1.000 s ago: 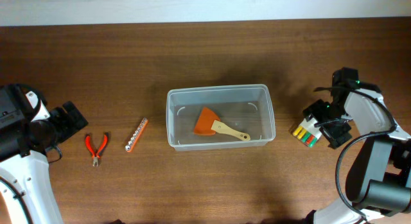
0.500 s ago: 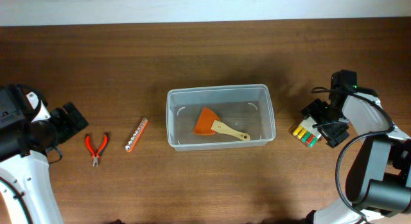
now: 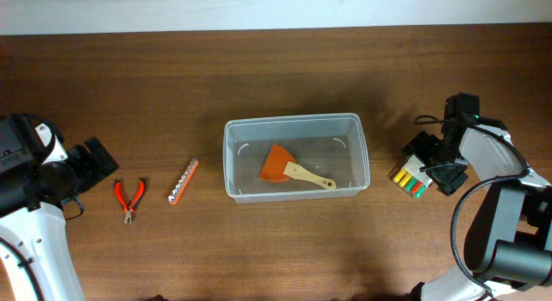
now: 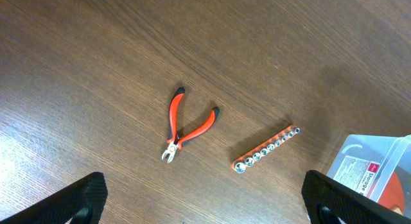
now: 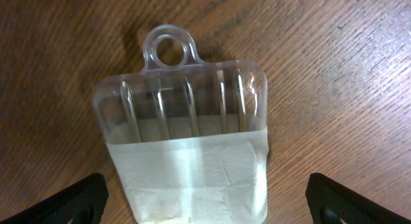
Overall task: Pack container
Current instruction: 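Lower the right gripper onto the marker pack and grasp it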
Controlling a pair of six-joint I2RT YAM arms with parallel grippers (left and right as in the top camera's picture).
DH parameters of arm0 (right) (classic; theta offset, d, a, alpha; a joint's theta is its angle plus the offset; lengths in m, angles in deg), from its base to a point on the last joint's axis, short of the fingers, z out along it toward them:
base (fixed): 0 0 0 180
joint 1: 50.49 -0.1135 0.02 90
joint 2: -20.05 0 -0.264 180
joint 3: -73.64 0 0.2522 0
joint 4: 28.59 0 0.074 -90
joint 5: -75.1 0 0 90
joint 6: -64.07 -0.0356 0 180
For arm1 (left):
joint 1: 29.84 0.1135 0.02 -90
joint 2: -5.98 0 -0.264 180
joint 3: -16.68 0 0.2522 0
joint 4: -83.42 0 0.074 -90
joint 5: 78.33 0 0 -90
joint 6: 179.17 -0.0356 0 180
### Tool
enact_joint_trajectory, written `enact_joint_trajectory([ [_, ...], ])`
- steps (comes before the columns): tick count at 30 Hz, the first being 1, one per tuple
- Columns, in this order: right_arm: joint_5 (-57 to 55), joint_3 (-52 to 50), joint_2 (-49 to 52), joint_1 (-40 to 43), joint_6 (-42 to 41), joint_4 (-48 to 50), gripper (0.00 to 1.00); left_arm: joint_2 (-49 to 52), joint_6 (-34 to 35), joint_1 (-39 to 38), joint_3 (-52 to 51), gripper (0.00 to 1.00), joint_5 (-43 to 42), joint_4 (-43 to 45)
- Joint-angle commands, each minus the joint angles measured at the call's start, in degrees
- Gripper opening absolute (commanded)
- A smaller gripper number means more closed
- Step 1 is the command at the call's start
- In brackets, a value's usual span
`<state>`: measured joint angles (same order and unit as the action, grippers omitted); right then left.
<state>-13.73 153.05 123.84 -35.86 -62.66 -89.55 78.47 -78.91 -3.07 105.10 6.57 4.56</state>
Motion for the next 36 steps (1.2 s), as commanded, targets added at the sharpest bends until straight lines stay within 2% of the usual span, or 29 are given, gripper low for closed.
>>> enact_joint_trajectory([
  [1,0.76,-0.61,0.81,0.0,1.38,0.59,0.99,-0.5,-0.74,-0.02,-0.04,0.99,0.37,-0.02],
  [14,0.31,-2.75,2.71,0.02,1.38,3.41,0.99,-0.5,-0.74,-0.02,-0.04,0.99,0.37,-0.04],
  [20,-3.23,-2.75,3.32,0.0,1.38,5.05,0.98,-0.5,-0.74,-0.02,-0.04,0.99,0.37,-0.02],
  [31,-3.28,-2.78,8.15,-0.04,1.81,3.91,1.0,-0.5,-0.72,-0.02,-0.04,0.99,0.37,-0.02],
  [36,-2.64,-2.75,8.13,-0.04,1.81,3.8,0.89,-0.5,-0.72,-0.02,-0.04,0.99,0.37,0.04],
])
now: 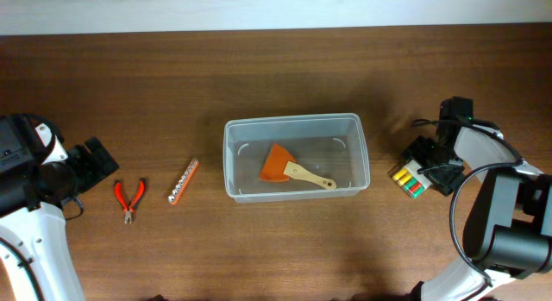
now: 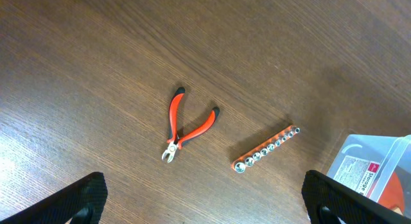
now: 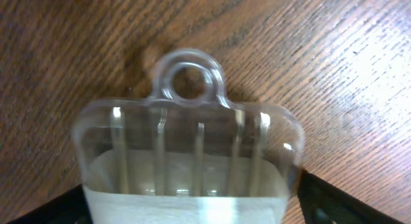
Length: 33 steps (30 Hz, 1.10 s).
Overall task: Pack container
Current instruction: 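Lower the right gripper onto the marker pack and grasp it, then carry the marker pack with the right gripper into the container and release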
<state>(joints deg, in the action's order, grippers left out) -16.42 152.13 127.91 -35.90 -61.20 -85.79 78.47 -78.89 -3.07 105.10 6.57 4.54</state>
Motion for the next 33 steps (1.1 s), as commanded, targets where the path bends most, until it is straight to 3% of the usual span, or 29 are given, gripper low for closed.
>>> enact_joint_trajectory([
  [1,0.42,-1.84,4.07,0.0,0.35,0.0,0.87,-0.5,-0.74,-0.02,-0.04,0.99,0.37,0.11],
  [5,1.2,-1.84,4.07,0.0,0.35,0.0,0.82,-0.5,-0.74,-0.02,-0.04,0.99,0.37,0.17],
  [7,1.53,-1.84,4.07,0.0,0.35,-0.02,0.71,-0.5,-0.76,-0.02,-0.04,0.99,0.37,0.17],
  [9,1.77,-1.84,4.07,0.0,0.35,-0.02,0.65,-0.5,-0.74,-0.02,-0.04,0.99,0.37,0.17],
  [15,1.95,-1.84,4.07,0.0,0.35,0.0,0.58,-0.5,-0.76,-0.02,-0.04,0.99,0.37,0.17],
  [20,1.95,-1.79,4.04,0.0,0.35,0.02,0.32,-0.5,-0.76,-0.02,-0.04,0.99,0.37,0.17],
  [23,1.95,-1.31,4.04,0.02,0.35,-0.28,0.04,-0.5,-0.76,-0.02,-0.04,0.99,0.37,0.17],
  [27,1.95,1.62,3.43,0.0,1.42,-2.58,0.04,-0.5,-0.76,-0.02,-0.04,0.99,0.37,0.2],
  [33,1.99,15.28,-0.28,-0.09,9.99,-10.62,0.04,-0.5,-0.76,-0.02,-0.04,0.99,0.37,0.2],
])
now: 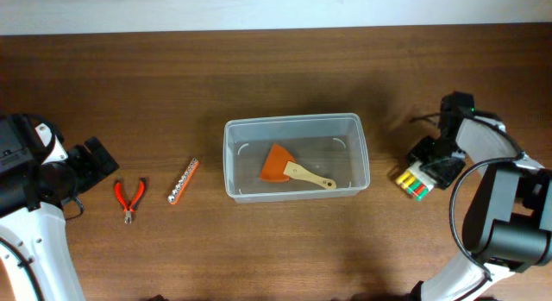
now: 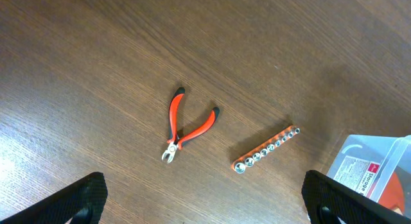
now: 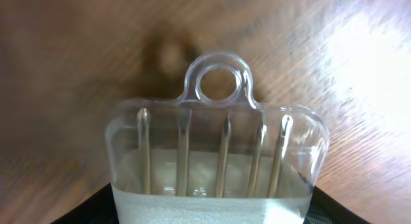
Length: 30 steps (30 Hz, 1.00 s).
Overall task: Pack container
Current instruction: 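Carry the marker pack with the right gripper into the container and release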
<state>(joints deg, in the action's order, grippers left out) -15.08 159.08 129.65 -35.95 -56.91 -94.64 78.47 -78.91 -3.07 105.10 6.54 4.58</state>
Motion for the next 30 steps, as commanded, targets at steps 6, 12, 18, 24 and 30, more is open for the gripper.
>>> enact_joint_trajectory([
  [6,8.37,27.91,-4.74,-4.74,30.21,-11.47,0.04,-0.48,-0.74,-0.02,-0.04,0.99,0.39,0.2],
  [12,11.82,39.19,-4.74,-17.16,54.07,-22.36,0.04,-0.5,-0.74,-0.02,-0.04,0.99,0.39,0.59],
  [18,11.78,38.53,-4.11,-30.16,70.03,-25.14,0.04,-0.5,-0.76,-0.02,-0.04,0.99,0.39,0.57],
  [24,11.58,34.77,-2.23,-38.58,81.88,-23.63,0.04,-0.5,-0.74,-0.02,-0.04,0.99,0.39,0.57],
  [30,11.56,24.76,1.01,-40.79,81.99,-12.79,0.04,-0.5,-0.74,-0.02,-0.04,0.99,0.39,0.55],
])
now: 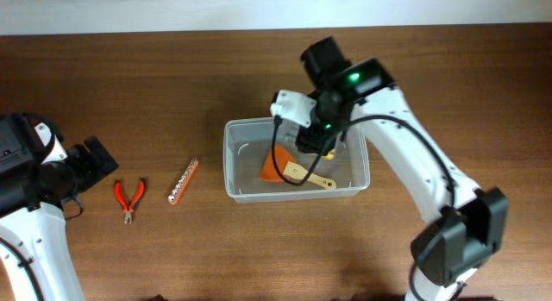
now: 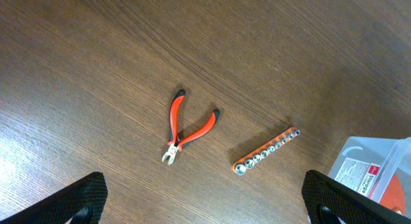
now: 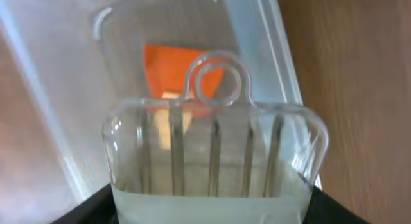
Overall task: Pack container
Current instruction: 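Carry the marker pack with the right gripper into the container and release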
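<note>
A clear plastic container [image 1: 231, 167] stands mid-table with an orange scraper [image 1: 278, 165] inside. My right gripper [image 1: 317, 139] hangs over its far right part, shut on a clear blister pack [image 3: 212, 140] with a hanger loop and a white label. Through the pack, the right wrist view shows the scraper [image 3: 160, 60] and the container wall [image 3: 282, 63]. My left gripper [image 2: 205, 201] is open over bare wood at the far left. Red pliers [image 2: 186, 128] and an orange socket rail [image 2: 266, 150] lie ahead of it.
The pliers [image 1: 128, 197] and the socket rail [image 1: 183, 181] lie on the table left of the container. The right arm reaches in from the lower right across the table. The table's far edge meets a white wall.
My right gripper, then at the far right of the table with the blister pack between its fingers, now holds the pack over the container. The left arm has not moved.
My right gripper stood open above the blister pack lying at the table's far right. Then it was lower around the pack, then its fingers were against the pack's sides. Now the pack hangs in the gripper over the container. The left side stayed the same.
</note>
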Controlling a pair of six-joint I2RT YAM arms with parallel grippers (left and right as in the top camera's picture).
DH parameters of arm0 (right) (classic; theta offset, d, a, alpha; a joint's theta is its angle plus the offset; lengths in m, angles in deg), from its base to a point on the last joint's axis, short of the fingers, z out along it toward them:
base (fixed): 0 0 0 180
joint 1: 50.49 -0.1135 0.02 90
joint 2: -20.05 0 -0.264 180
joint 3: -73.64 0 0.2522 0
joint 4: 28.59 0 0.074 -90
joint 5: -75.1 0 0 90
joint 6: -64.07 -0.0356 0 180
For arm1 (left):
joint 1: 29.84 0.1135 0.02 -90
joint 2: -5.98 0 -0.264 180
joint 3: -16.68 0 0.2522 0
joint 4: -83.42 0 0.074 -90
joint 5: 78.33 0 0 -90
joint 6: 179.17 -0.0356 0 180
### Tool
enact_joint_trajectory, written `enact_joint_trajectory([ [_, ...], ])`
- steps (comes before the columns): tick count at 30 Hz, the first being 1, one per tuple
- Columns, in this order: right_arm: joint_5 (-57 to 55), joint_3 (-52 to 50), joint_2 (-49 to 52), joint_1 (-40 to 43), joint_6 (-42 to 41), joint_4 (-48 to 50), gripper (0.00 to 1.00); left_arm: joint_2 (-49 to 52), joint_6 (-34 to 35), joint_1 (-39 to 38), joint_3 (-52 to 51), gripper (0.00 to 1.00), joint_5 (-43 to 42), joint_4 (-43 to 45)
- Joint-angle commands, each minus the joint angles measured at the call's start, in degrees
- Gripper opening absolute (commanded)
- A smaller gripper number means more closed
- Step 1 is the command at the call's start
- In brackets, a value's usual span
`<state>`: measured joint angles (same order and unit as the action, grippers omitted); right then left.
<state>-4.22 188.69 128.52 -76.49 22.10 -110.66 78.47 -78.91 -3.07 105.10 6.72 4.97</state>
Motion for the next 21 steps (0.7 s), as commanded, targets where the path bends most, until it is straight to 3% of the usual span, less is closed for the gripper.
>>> enact_joint_trajectory([
  [1,0.72,-6.82,2.32,-0.2,2.97,5.09,0.04,-0.48,-0.74,-0.02,-0.04,0.99,0.22,0.15],
  [10,0.74,-20.31,2.56,-0.2,2.93,15.34,0.11,-0.48,-0.74,-0.02,-0.04,0.99,0.22,0.17],
  [16,0.74,-23.04,2.56,-0.2,2.51,16.65,0.17,-0.5,-0.74,-0.02,-0.04,0.99,0.22,0.15],
  [18,0.74,-23.04,2.56,-0.2,2.47,16.7,0.33,-0.5,-0.74,-0.02,-0.04,0.99,0.22,0.13],
  [21,0.79,-23.02,2.56,-0.2,2.05,16.7,0.4,-0.5,-0.74,-0.02,-0.04,0.99,0.2,-0.2],
])
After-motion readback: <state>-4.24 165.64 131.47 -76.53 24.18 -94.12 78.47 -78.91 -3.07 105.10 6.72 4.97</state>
